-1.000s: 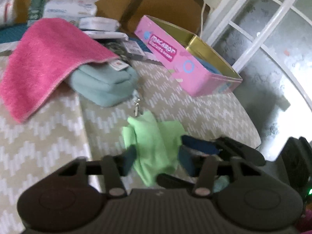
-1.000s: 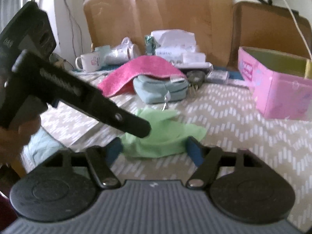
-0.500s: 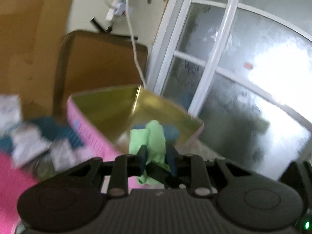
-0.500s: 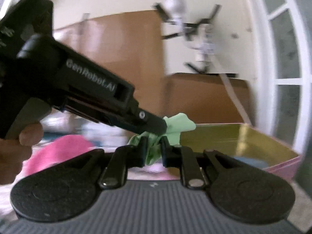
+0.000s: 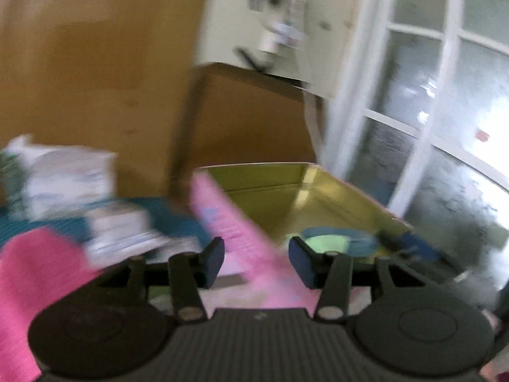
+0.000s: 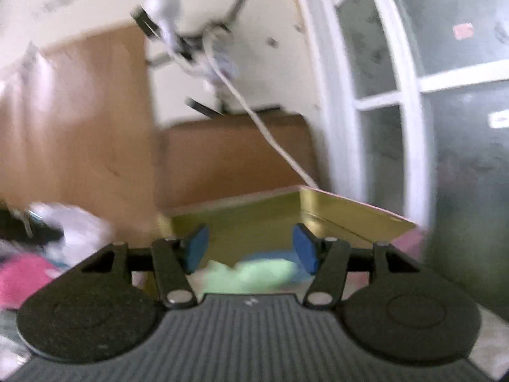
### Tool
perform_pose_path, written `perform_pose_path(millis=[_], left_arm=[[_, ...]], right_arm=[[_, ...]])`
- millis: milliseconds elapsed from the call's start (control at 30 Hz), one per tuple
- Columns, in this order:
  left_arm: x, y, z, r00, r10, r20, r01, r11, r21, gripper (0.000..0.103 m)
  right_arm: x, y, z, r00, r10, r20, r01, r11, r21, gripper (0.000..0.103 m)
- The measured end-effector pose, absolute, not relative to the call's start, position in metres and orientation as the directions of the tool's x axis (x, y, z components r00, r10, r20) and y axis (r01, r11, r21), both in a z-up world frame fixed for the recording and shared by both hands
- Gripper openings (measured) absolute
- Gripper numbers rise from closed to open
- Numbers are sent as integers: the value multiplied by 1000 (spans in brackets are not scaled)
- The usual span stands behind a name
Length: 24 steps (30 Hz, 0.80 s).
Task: Organize soft objects
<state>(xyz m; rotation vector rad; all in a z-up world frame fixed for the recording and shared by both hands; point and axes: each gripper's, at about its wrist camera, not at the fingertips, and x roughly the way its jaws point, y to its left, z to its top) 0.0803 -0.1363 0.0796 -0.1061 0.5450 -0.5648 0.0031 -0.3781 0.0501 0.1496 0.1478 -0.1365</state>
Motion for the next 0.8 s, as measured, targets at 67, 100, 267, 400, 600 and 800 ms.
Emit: perform_pose_path(millis=[67,100,267,400,600,800], left_arm=[[69,-97,70,739,-476,-476,410,879,-242,46],[65,-79,63,751,-444,-489,372,896,-243,45],[61,-16,32,744,-365,-560,233,927,-295,44],[60,2,21,734,-363,-573,204,924,-324,44],[56,13,12,718,-373,-587,219,922,-318,44],[55,25,8,711,-400,-578,207,905,-372,43]], right_arm=[[-1,-356,58,992,-8,-129,27,989,148,56],[-2,-344,60,990,63,-129,-44,988,148,50],[34,-270,47,915,293,-277,-279,956,91,37],[94,-240,22,870,234,-434,-231,971,59,37],[138,-243,-8,734,314,-603,-238,950,204,43],[139,-208,-15,735,259,-627,-227,965,133,40]])
